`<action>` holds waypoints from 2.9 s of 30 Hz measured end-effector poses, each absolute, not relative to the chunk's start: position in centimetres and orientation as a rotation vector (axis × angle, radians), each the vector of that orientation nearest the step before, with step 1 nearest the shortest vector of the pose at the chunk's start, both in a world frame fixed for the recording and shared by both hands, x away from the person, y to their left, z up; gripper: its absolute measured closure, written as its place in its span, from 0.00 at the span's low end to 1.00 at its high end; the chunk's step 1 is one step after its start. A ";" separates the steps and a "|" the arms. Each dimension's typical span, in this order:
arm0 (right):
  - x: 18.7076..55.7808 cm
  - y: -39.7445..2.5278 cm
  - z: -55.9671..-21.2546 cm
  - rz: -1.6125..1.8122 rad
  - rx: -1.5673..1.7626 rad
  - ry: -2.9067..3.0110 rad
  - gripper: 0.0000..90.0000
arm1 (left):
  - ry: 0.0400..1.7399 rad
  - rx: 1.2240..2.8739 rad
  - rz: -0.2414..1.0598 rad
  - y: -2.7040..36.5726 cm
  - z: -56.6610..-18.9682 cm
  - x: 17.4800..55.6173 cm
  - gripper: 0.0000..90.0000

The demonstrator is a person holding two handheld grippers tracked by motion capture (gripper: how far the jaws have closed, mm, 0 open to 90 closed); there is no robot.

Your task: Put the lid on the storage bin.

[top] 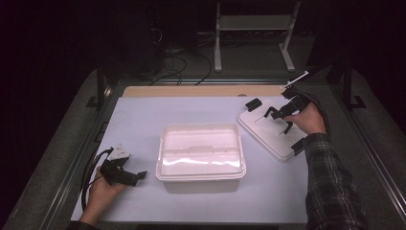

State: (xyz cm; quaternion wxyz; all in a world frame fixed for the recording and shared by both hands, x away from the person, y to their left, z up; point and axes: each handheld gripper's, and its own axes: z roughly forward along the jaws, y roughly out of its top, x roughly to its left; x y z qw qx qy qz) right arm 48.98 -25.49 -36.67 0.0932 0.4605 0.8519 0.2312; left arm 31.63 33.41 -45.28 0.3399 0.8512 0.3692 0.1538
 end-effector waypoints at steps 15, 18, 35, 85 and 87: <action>50.3 -26.3 -38.7 0.663 1.403 2.575 0.75 | 0.960 2.216 0.401 33.4 -45.3 31.6 0.00; 50.3 -26.3 -38.7 0.664 1.400 2.578 0.83 | 0.961 2.216 0.401 33.4 -45.3 31.6 0.00; 49.5 -25.3 -37.6 0.645 1.324 2.637 0.94 | 0.960 2.216 0.401 33.4 -45.3 31.6 0.00; 43.0 -15.5 -22.2 0.936 0.658 2.830 0.94 | 0.959 2.219 0.400 33.4 -45.3 31.6 0.00; 42.8 -14.6 -22.2 0.934 0.618 2.848 0.94 | 0.959 2.220 0.399 33.4 -45.3 31.6 0.00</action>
